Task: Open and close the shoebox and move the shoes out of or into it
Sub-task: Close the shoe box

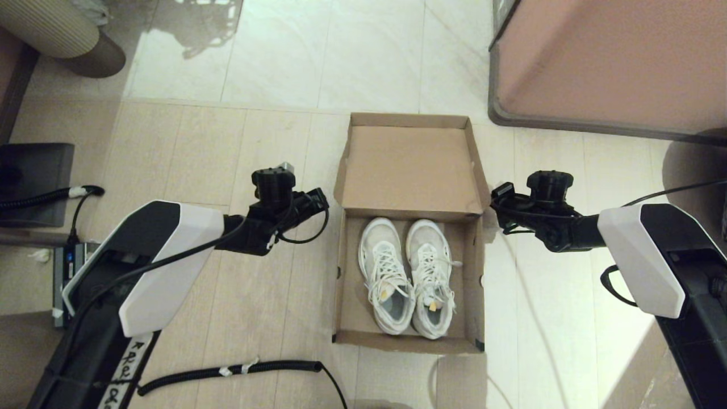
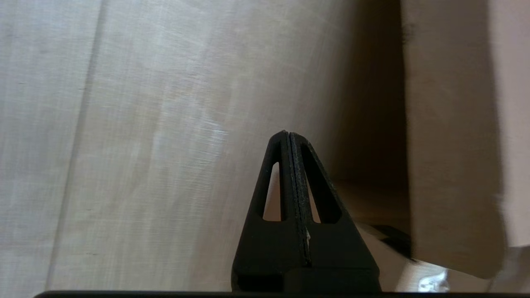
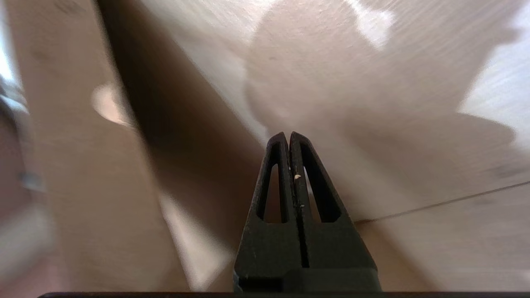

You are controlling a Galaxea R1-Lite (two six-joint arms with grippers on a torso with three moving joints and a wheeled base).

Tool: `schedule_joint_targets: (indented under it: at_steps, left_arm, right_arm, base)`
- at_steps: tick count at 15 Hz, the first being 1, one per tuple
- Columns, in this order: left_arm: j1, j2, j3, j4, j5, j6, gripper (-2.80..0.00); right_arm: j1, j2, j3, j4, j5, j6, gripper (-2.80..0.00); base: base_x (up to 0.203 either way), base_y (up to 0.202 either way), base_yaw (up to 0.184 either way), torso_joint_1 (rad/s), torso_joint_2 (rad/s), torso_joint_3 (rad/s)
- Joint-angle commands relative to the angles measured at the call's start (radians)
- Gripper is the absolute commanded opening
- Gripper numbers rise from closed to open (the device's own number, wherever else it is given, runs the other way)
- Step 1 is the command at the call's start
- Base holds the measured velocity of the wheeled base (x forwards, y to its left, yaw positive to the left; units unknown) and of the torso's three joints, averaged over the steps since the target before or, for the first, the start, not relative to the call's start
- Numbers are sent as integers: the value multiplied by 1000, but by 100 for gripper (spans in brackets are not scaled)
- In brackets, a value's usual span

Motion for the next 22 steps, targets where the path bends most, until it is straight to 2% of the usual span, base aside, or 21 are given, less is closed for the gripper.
schedule_joint_targets:
  at_steps: [1,3,5,8,14,17,20,22]
  left_arm:
    - [-5,-5,0,-1,0,-3,-280]
    - [-7,-5,0,0,1,-2,-280]
    - [-8,-5,0,0,1,-3,-280]
    - [-8,-3,1,0,1,-1,-280]
    - [-23,3,5,0,1,-3,-280]
    - [-25,4,5,1,1,-3,-280]
    - [-26,7,5,1,0,-3,-280]
    - [-26,7,5,0,0,-3,-280]
  right_arm:
    - [0,-1,0,-34,4,136,-280]
    - [0,-8,0,-56,38,240,-280]
    - [0,-15,0,-106,76,310,-280]
    - [0,-15,0,-125,170,335,-280]
    - [0,9,0,-127,282,359,-280]
    - [-1,11,0,-130,317,437,-280]
    - [0,11,0,-173,381,480,-280]
    - [0,9,0,-232,410,554,-280]
  base:
    - [0,0,0,0,0,0]
    - [0,0,0,0,0,0]
    - [0,0,0,0,0,0]
    - [0,0,0,0,0,0]
    - [0,0,0,0,0,0]
    - [0,0,0,0,0,0]
    - [0,0,0,0,0,0]
    - [0,0,0,0,0,0]
